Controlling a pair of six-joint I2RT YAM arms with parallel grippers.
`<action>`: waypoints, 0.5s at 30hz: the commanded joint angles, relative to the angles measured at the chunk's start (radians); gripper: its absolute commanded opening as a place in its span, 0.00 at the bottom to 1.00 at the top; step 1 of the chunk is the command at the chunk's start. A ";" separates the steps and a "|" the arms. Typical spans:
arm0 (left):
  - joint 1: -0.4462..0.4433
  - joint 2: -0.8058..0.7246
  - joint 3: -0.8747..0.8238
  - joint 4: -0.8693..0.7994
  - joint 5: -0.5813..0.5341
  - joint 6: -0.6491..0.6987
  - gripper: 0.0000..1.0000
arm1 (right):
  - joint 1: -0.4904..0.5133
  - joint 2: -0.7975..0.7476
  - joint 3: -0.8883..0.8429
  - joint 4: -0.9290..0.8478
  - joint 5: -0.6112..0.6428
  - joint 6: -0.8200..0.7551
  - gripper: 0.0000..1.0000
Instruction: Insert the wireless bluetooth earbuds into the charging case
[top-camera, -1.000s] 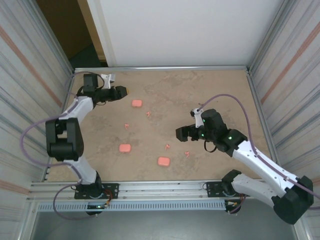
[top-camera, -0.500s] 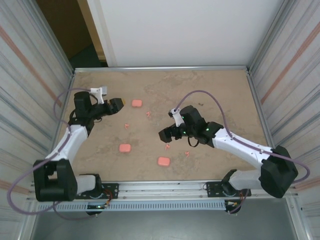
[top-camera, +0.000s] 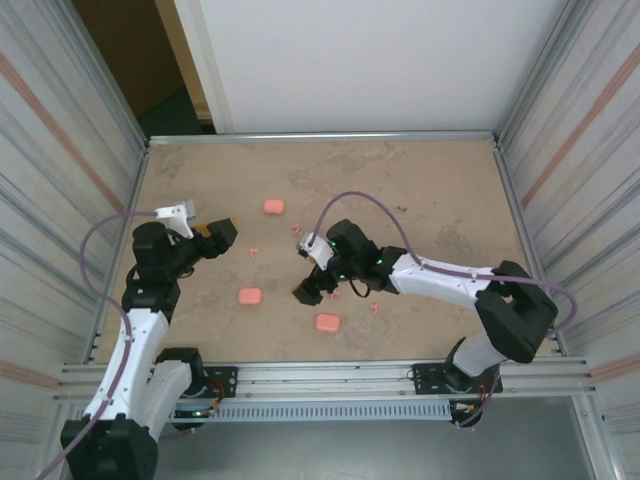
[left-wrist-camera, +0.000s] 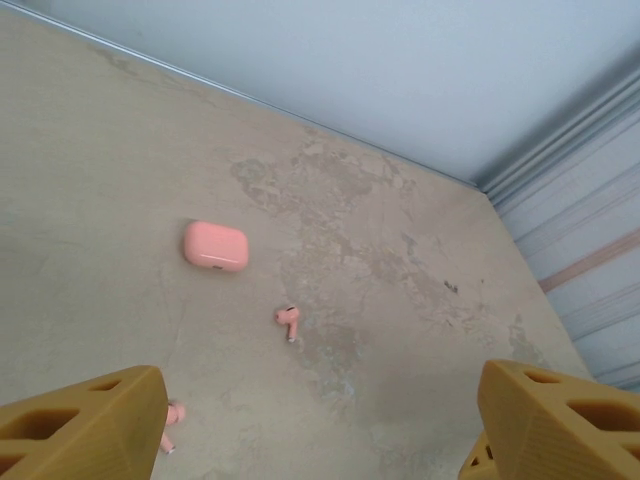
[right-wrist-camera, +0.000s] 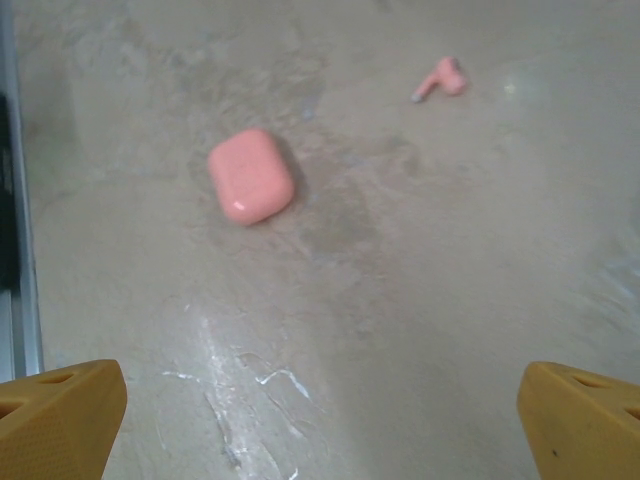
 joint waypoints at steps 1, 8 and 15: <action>0.008 -0.049 -0.012 -0.067 -0.055 0.023 0.82 | 0.022 0.063 0.072 0.029 -0.042 -0.140 0.99; 0.009 -0.079 -0.028 -0.072 -0.080 0.034 0.85 | 0.055 0.202 0.184 -0.001 -0.047 -0.284 0.99; 0.008 -0.076 -0.031 -0.075 -0.087 0.040 0.87 | 0.077 0.285 0.225 0.050 -0.058 -0.426 0.99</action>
